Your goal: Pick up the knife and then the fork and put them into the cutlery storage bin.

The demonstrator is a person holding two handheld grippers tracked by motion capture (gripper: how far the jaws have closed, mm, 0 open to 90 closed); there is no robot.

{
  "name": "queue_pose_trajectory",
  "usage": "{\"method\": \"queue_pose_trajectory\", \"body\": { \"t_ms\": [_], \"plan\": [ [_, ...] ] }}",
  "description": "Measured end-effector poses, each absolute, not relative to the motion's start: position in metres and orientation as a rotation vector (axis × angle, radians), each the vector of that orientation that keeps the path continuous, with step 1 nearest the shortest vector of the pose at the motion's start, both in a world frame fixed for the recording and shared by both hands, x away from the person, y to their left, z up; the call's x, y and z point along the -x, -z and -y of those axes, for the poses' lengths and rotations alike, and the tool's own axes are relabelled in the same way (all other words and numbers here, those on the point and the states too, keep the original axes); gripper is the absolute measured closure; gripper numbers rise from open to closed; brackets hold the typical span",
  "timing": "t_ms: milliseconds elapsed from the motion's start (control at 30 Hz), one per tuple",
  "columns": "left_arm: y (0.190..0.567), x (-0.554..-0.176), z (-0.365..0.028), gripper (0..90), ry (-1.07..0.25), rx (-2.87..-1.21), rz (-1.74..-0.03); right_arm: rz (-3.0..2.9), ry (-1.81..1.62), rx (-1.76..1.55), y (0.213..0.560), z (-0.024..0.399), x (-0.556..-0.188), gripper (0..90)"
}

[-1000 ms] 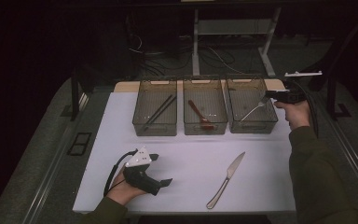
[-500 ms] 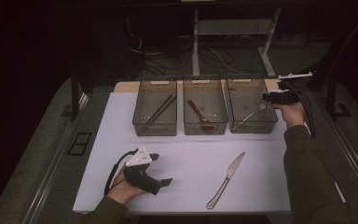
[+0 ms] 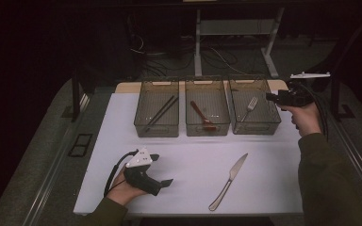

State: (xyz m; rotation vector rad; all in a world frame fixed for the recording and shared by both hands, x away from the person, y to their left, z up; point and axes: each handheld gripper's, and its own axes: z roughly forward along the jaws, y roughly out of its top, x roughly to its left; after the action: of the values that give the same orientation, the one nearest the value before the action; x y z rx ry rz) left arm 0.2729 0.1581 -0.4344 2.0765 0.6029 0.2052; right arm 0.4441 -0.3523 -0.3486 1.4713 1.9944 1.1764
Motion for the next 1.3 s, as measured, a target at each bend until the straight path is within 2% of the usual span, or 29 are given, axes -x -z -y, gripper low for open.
{"method": "queue_pose_trajectory", "body": {
  "t_ms": [167,267,533,733,900,1300],
  "plan": [
    [0.434,-0.272,-0.158,0.0,-0.208,-2.073,-0.610,-2.023,-1.212,-1.399,0.339,0.350,-0.421,37.7],
    [0.434,-0.271,-0.157,0.0,-0.209,-2.073,-0.611,-2.064,-1.225,-1.354,0.337,0.345,-0.405,40.3],
    [0.434,-0.270,-0.157,0.0,-0.211,-2.075,-0.610,-2.251,-1.234,-1.227,0.352,0.323,-0.365,59.0],
    [0.434,-0.270,-0.157,0.0,-0.210,-2.075,-0.612,-2.401,-1.230,-1.114,0.374,0.301,-0.337,78.4],
    [0.435,-0.270,-0.157,0.0,-0.210,-2.076,-0.615,-2.508,-1.242,-1.017,0.393,0.283,-0.317,88.4],
    [0.435,-0.269,-0.157,0.0,-0.212,-2.078,-0.615,-2.681,-1.244,-0.850,0.418,0.255,-0.270,90.0]
  ]
}}
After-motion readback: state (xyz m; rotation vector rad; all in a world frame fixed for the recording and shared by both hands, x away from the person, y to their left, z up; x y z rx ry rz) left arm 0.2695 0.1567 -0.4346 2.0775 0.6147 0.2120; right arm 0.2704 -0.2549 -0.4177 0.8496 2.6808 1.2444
